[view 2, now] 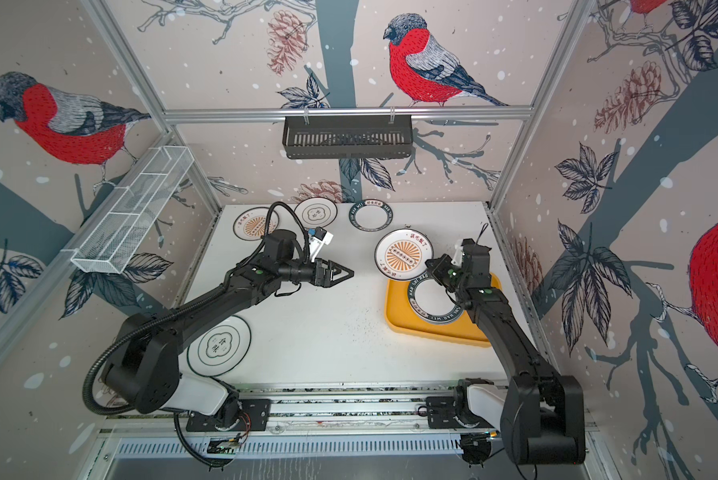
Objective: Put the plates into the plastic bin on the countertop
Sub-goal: 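Carry the orange-sunburst plate over the yellow bin with the right gripper, then lower the orange-sunburst plate onto the stack in the bin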
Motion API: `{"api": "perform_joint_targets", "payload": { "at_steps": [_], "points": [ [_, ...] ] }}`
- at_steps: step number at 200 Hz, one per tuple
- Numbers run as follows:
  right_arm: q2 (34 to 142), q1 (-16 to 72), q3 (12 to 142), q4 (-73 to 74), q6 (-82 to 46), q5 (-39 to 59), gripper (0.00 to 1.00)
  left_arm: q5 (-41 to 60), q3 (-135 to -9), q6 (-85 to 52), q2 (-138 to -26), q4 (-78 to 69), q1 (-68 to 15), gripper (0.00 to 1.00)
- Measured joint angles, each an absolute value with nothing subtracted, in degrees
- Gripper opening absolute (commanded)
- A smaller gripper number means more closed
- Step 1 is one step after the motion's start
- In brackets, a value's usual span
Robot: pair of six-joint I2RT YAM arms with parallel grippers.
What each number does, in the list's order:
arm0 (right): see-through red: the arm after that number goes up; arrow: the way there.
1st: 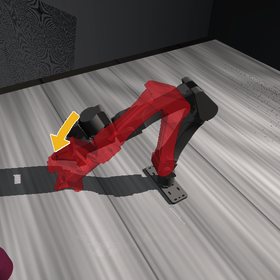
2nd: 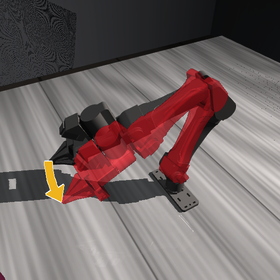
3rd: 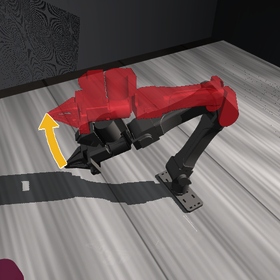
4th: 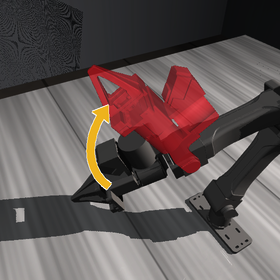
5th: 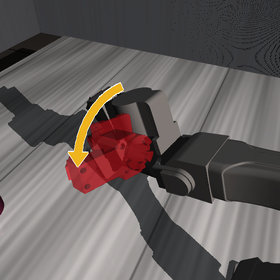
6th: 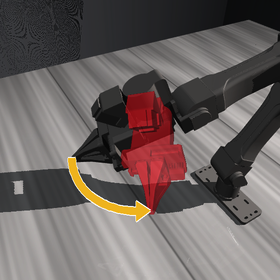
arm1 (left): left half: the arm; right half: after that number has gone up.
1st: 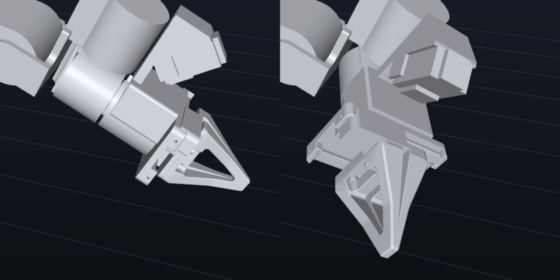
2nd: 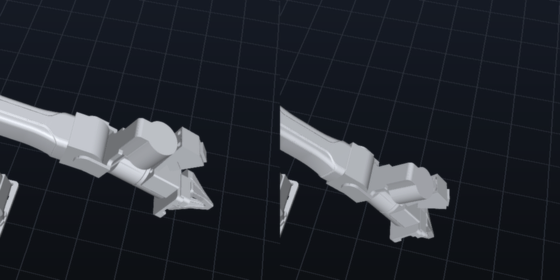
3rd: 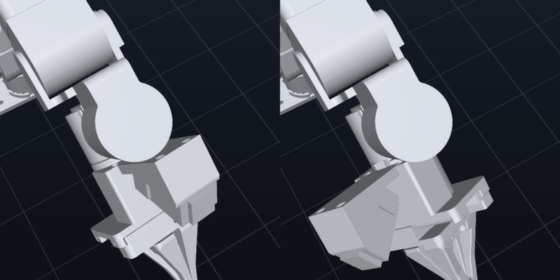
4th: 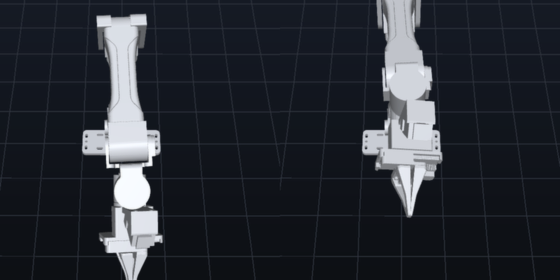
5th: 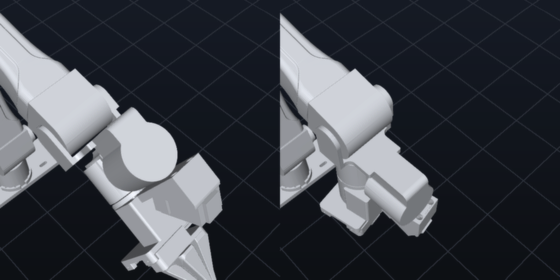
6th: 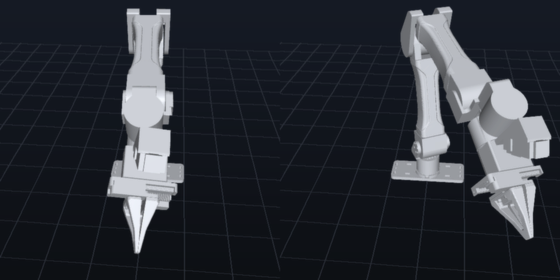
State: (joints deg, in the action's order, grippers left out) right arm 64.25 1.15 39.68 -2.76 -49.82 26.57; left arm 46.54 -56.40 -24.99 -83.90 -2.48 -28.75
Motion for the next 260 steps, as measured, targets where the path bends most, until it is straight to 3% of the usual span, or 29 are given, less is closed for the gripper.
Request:
{"api": "perform_joint_targets", "payload": {
  "at_steps": [95, 260],
  "points": [
    [49.98, -10.02, 33.26, -12.62, -48.56, 28.8, 0.02, 49.87, -57.58, -22.06, -87.48, -1.52, -34.0, 0.96],
    [50.65, -21.12, 23.4, -13.32, -44.82, 31.24, 0.02, 54.35, -58.96, -22.11, -92.73, -0.82, -35.53, 0.96]
  ]
}}
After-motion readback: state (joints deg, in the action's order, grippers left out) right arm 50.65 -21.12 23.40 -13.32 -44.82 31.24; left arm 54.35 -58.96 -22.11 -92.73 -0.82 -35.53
